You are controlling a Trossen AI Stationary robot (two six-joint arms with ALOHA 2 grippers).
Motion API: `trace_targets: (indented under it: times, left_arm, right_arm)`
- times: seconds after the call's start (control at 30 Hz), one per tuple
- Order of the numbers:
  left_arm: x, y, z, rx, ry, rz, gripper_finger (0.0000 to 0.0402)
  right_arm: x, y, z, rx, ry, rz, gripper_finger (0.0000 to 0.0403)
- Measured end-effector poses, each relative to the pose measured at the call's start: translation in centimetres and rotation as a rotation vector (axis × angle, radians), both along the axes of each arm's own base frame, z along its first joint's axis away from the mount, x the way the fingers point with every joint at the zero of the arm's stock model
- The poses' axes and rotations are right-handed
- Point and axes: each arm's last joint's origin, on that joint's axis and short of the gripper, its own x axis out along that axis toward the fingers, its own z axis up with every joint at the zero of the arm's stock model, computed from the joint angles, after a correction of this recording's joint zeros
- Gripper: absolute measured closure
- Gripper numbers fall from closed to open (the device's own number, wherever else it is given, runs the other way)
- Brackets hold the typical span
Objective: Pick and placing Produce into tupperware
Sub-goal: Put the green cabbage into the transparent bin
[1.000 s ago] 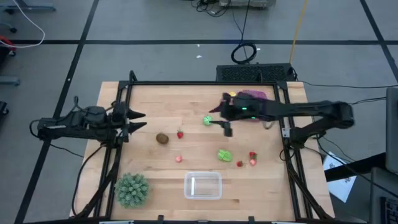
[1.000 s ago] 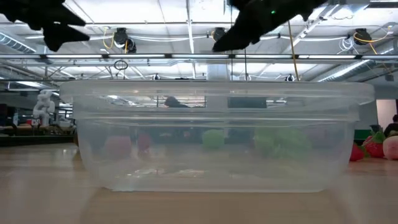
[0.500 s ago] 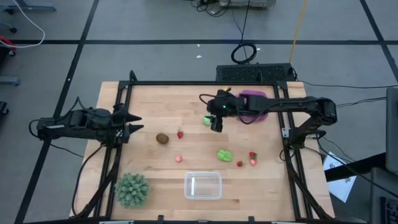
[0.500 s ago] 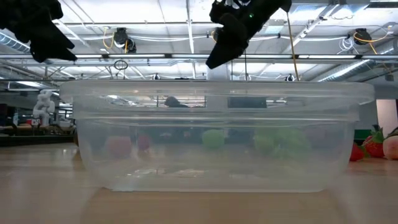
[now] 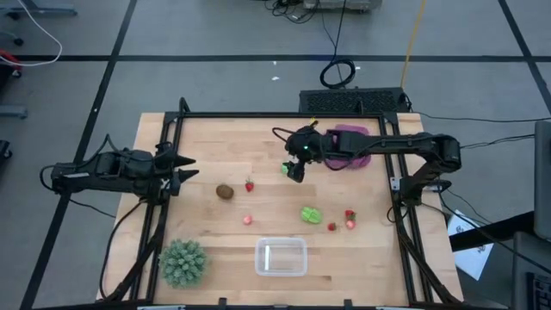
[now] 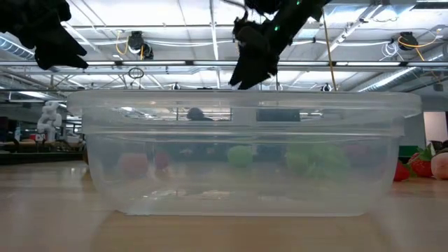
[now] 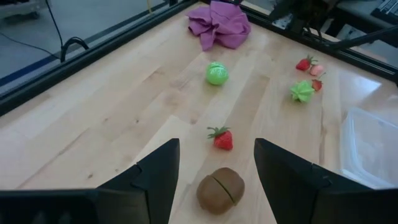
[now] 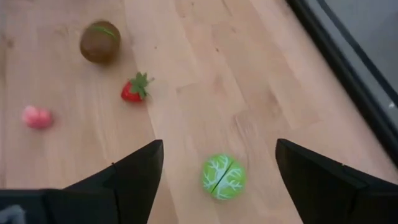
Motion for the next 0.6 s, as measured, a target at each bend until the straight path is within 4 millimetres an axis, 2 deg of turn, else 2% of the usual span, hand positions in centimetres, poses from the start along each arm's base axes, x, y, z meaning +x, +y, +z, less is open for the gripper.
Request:
trace_targets:
  times: [0.23, 0.33, 0.47, 0.6]
  left_arm:
    - [0.0, 0.0, 0.0, -0.018, -0.007, 0.01, 0.019]
    - [0.0, 0.0, 0.0, -0.017, -0.007, 0.009, 0.019]
    - [0.0, 0.0, 0.0, -0.017, -0.007, 0.009, 0.019]
    - [0.0, 0.0, 0.0, -0.016, -0.007, 0.009, 0.019]
  right_arm:
    - [1.9, -0.9, -4.8, 0.042, 0.125, -0.003, 0.0099]
    - [2.3, -1.5, -6.3, 0.046, 0.159, -0.01, 0.0098]
    - [2.4, -2.2, -6.7, 0.055, 0.144, -0.042, 0.0098]
    - [2.2, -3.2, -6.6, 0.118, 0.11, -0.151, 0.0098]
